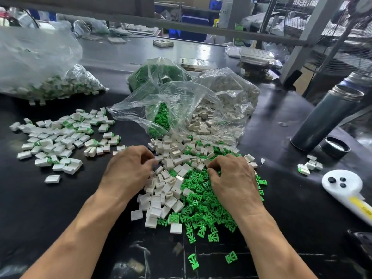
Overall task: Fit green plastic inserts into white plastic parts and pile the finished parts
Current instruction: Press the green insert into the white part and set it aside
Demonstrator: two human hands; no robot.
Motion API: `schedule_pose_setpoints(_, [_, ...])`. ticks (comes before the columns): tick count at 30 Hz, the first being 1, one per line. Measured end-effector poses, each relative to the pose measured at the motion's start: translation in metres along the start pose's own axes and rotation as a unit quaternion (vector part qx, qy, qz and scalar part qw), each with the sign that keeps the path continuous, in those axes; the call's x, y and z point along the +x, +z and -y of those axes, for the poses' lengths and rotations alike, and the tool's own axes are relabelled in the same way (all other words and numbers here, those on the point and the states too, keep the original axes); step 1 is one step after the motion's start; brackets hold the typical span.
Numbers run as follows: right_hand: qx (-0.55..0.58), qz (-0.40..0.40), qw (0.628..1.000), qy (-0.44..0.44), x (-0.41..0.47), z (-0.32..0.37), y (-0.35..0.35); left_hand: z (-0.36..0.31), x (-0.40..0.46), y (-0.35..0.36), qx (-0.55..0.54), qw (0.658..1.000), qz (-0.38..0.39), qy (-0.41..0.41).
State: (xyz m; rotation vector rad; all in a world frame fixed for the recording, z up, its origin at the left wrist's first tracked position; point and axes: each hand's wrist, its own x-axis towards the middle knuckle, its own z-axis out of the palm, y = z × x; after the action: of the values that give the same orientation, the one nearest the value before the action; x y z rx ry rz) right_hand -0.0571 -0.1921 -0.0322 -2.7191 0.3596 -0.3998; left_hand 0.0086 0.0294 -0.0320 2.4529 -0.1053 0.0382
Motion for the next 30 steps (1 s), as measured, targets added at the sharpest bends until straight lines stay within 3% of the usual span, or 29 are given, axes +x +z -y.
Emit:
schedule_pose_setpoints(3, [0.007, -0.007, 1.0, -0.02, -0.001, 0.003, 0.003, -0.003, -0.004, 0.0, 0.02, 0.998, 0.059, -0.019])
schedule_pose_setpoints(11, [0.014, 0.036, 0.995, -0.095, -0.003, 0.016, 0.015, -0.009, -0.006, 0.005, 0.002, 0.997, 0.07, -0.015])
schedule_pose_setpoints(23, [0.006, 0.002, 0.994, -0.111, 0.003, 0.02, 0.019, -0.009, -0.008, 0.009, -0.05, 0.998, 0.029, 0.002])
schedule_pose_setpoints(30, [0.081, -0.023, 0.991, -0.105, 0.0, 0.018, 0.013, -0.014, -0.013, 0.004, -0.12, 0.991, -0.01, 0.051])
